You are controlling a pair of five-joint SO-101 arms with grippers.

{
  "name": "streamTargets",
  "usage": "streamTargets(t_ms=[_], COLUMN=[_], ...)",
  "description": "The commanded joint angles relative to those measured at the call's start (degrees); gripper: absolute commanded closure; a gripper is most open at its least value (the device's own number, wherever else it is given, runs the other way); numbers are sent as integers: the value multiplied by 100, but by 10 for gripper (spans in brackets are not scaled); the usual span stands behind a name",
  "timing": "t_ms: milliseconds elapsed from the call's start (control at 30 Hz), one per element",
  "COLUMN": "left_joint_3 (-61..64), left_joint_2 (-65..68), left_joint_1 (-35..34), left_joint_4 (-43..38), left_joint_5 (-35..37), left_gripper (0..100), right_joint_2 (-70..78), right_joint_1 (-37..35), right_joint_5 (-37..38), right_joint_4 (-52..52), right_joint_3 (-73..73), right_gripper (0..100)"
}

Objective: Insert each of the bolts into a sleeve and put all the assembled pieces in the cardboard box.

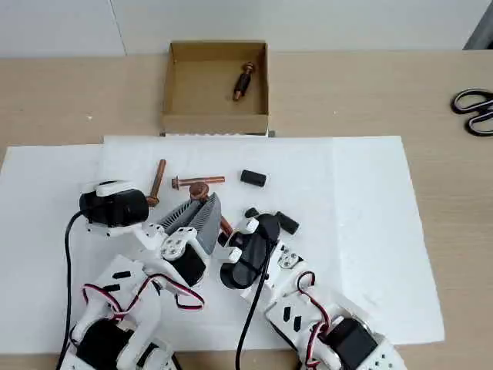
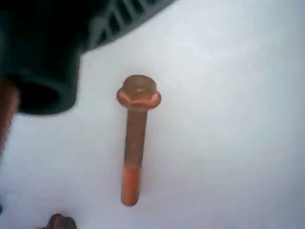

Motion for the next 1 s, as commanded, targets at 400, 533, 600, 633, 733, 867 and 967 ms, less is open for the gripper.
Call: streamTargets(t_ms=[400,533,600,633,733,867,967], left_joint_3=[-382,-382,-382,-382,-303,-224,-224], left_joint_2=[0,0,0,0,-9,-9,-9], left_joint_1=[53,-70,-185,-202,-211,-202,0], left_joint_4=[299,255,264,281,273,273,290], left_joint_5=[-255,-255,-255,-255,-255,-237,-237], left_gripper=[995,995,995,995,995,995,995], right_joint_2=[-57,-57,-57,-57,-57,-57,-48], right_joint_1=[198,198,198,198,189,189,189], right_joint_5=[0,0,0,0,0,9,9], right_joint_4=[-48,-48,-48,-48,-48,-48,-48], right_joint_3=[-422,-422,-422,-422,-501,-624,-624], right_gripper=[995,995,995,995,995,995,995])
